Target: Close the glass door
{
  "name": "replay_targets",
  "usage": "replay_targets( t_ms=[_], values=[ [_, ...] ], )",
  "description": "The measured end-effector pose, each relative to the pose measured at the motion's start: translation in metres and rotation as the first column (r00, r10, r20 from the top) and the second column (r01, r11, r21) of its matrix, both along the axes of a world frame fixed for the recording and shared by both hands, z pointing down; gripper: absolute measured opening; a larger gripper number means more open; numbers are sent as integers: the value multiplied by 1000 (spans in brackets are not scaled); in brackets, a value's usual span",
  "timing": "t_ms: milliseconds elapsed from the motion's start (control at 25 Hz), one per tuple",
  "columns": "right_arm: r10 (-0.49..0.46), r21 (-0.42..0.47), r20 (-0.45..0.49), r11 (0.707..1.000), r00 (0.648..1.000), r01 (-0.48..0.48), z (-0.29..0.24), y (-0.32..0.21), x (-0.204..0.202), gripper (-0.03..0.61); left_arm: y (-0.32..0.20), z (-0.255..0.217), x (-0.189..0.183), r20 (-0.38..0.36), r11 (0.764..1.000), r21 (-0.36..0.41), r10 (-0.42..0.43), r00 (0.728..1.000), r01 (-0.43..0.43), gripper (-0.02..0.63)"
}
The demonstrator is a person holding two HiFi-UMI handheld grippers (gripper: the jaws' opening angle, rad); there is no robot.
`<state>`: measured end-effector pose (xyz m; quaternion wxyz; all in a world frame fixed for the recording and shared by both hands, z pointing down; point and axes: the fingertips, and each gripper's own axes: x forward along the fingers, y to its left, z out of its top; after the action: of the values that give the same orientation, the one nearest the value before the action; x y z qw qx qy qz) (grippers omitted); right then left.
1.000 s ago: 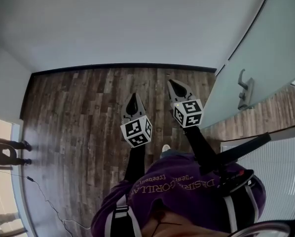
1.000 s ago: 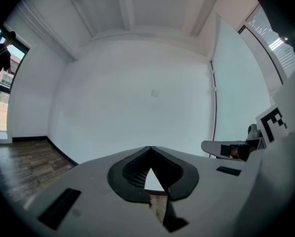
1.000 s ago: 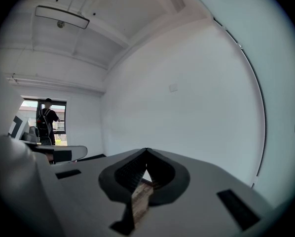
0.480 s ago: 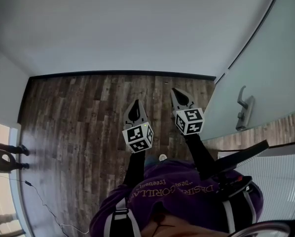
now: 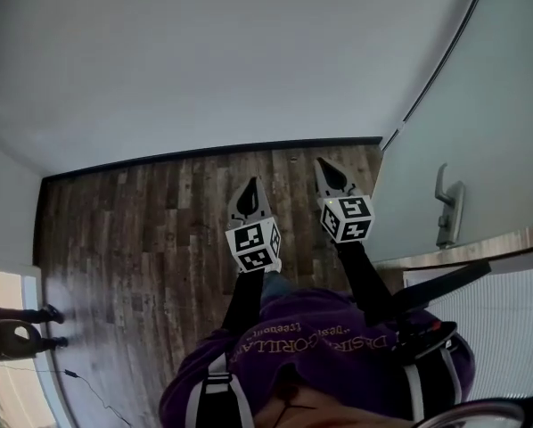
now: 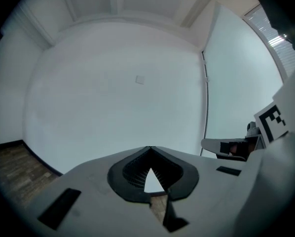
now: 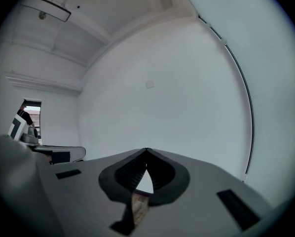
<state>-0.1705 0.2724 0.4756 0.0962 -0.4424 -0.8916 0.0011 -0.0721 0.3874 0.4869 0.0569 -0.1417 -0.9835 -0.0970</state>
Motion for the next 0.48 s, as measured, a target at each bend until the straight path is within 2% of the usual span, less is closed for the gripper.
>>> replay_targets(
  t_ms=[200, 480],
  values=[
    [88, -15, 36, 996, 995, -88, -19, 20, -37, -9, 26, -21, -52, 37, 995, -18, 98, 994, -97, 2],
    [235, 5, 5, 972, 972, -235, -3, 11, -70, -9, 31, 1, -101, -1, 974, 24, 227, 974, -227, 2]
  ],
)
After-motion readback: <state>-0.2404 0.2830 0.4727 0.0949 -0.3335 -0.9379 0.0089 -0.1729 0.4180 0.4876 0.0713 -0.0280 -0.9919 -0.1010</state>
